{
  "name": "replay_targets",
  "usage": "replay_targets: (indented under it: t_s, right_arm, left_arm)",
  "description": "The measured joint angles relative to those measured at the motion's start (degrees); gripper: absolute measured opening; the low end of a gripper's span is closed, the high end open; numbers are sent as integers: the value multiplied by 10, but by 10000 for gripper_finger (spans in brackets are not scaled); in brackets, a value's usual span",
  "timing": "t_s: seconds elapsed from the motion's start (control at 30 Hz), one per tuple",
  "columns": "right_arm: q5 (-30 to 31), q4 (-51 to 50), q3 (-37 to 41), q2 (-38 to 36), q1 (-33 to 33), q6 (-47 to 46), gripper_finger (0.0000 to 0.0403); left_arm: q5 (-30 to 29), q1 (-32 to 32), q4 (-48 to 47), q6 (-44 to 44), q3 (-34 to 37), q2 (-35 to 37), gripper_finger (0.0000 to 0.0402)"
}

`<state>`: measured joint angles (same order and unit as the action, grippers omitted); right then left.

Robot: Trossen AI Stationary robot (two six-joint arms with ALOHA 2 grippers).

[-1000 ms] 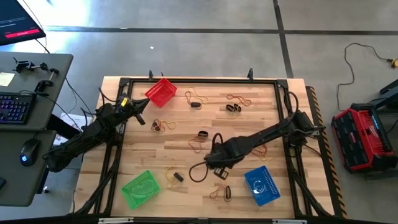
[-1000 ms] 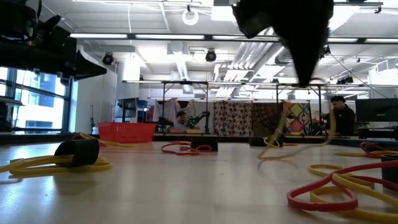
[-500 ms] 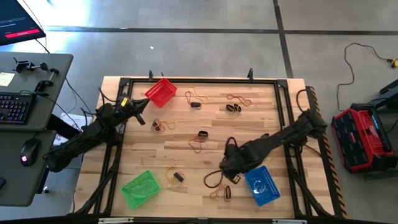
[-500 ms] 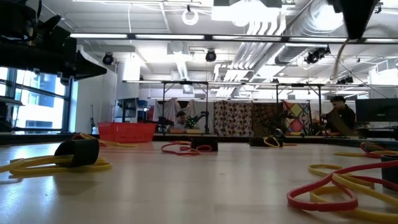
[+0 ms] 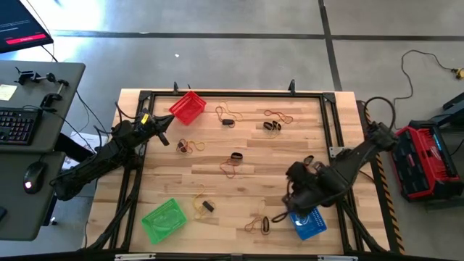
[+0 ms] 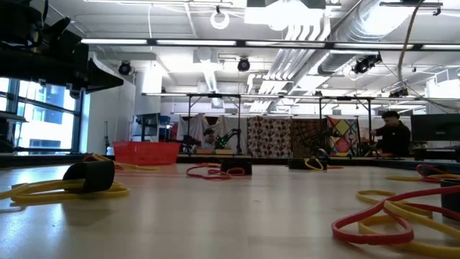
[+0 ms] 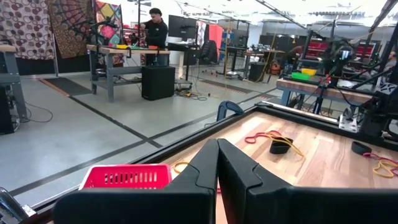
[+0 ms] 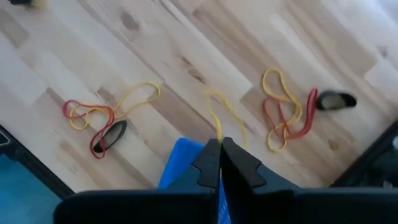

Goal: Sort rubber bands into baskets
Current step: Put the yellow rubber band into the green basket

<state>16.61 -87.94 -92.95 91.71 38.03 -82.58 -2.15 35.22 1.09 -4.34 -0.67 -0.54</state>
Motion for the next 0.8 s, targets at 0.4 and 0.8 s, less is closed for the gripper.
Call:
replay_targets:
  t_s: [0.4,0.8]
  right_arm:
    - [42,37,0,0,14,35,0]
    - [43,161,0,0,-19,214,0]
  left_arm:
    - [0,0,0,0,0,0,1]
    - [0,0,0,0,0,0,1]
